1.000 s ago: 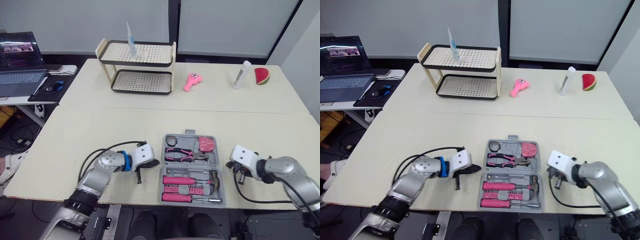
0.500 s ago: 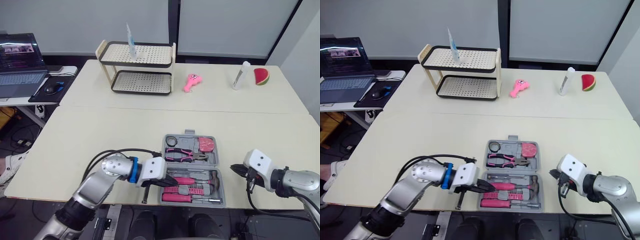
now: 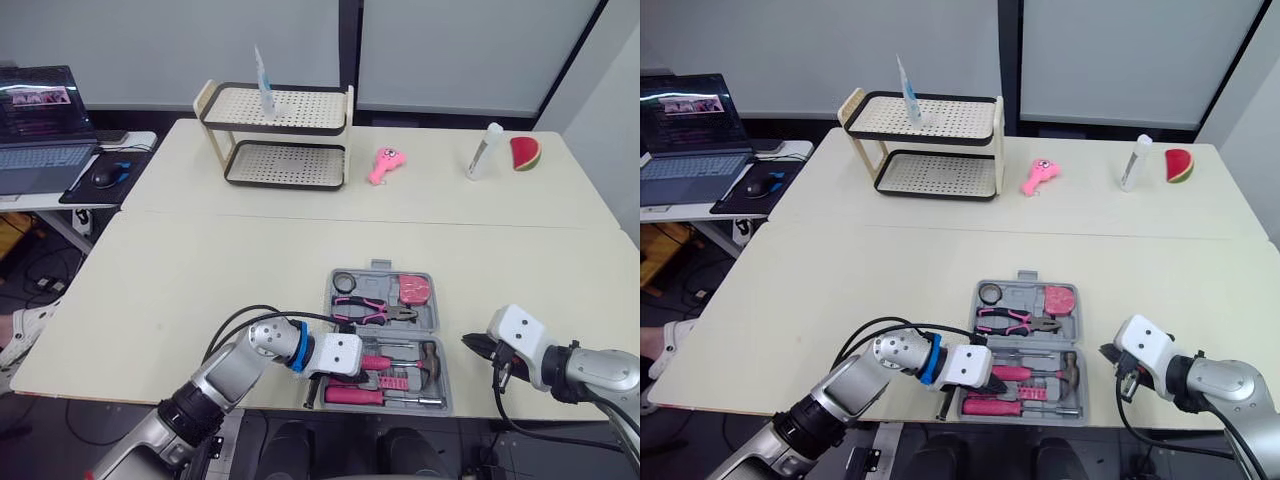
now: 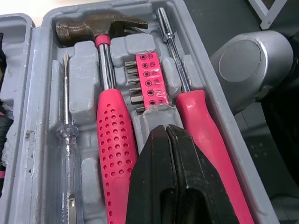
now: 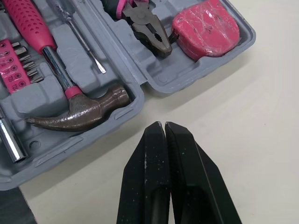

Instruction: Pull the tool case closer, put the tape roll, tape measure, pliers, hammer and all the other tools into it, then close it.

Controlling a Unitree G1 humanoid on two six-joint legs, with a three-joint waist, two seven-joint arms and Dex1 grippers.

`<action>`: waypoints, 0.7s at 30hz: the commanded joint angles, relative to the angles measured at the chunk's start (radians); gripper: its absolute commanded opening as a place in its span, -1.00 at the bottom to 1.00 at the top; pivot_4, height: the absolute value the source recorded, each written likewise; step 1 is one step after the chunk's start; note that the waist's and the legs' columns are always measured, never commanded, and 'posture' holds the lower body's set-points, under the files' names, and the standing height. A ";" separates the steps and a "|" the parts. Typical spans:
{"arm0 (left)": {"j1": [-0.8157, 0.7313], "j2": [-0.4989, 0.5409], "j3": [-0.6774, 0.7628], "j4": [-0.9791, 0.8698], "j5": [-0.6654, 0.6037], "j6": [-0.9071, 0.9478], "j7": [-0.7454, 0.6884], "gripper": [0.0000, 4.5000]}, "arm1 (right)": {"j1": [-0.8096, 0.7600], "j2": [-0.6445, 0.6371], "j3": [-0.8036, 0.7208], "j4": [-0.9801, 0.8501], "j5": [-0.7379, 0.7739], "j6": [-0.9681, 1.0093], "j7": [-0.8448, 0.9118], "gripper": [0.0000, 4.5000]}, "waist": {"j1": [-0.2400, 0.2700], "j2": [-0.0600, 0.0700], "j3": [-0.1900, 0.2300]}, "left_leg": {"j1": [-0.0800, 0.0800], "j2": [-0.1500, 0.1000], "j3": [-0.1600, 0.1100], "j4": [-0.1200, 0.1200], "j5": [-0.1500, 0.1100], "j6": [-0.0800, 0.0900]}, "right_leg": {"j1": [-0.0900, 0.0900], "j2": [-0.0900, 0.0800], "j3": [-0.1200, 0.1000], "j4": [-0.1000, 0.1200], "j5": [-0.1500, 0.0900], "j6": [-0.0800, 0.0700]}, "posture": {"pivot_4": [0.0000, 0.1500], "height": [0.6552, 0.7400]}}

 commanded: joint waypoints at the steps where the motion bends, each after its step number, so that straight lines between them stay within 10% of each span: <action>1: -0.006 -0.011 -0.023 0.009 0.026 -0.032 0.001 -1.00 | -0.001 -0.007 -0.016 -0.014 0.009 -0.013 -0.006 -1.00 | 0.000 0.000 0.000 | 0.000 0.000 0.000 0.000 0.000 0.000 | 0.000 0.000 0.000 0.000 0.000 0.000 | 1.00 0.74; 8: -0.007 -0.014 -0.042 0.040 0.059 -0.044 0.002 -1.00 | -0.012 0.007 -0.041 -0.012 0.061 0.060 -0.010 -1.00 | 0.000 0.000 0.000 | 0.000 0.000 0.000 0.000 0.000 0.000 | 0.000 0.000 0.000 0.000 0.000 0.000 | 1.00 0.74; 21: -0.007 -0.001 -0.053 0.079 0.079 -0.060 -0.007 -1.00 | -0.413 0.157 -0.133 0.154 0.357 0.623 -0.180 -0.04 | -0.001 0.003 -0.002 | 0.001 0.000 -0.001 0.000 0.000 0.000 | 0.001 0.000 0.000 -0.001 0.000 0.000 | 1.00 0.74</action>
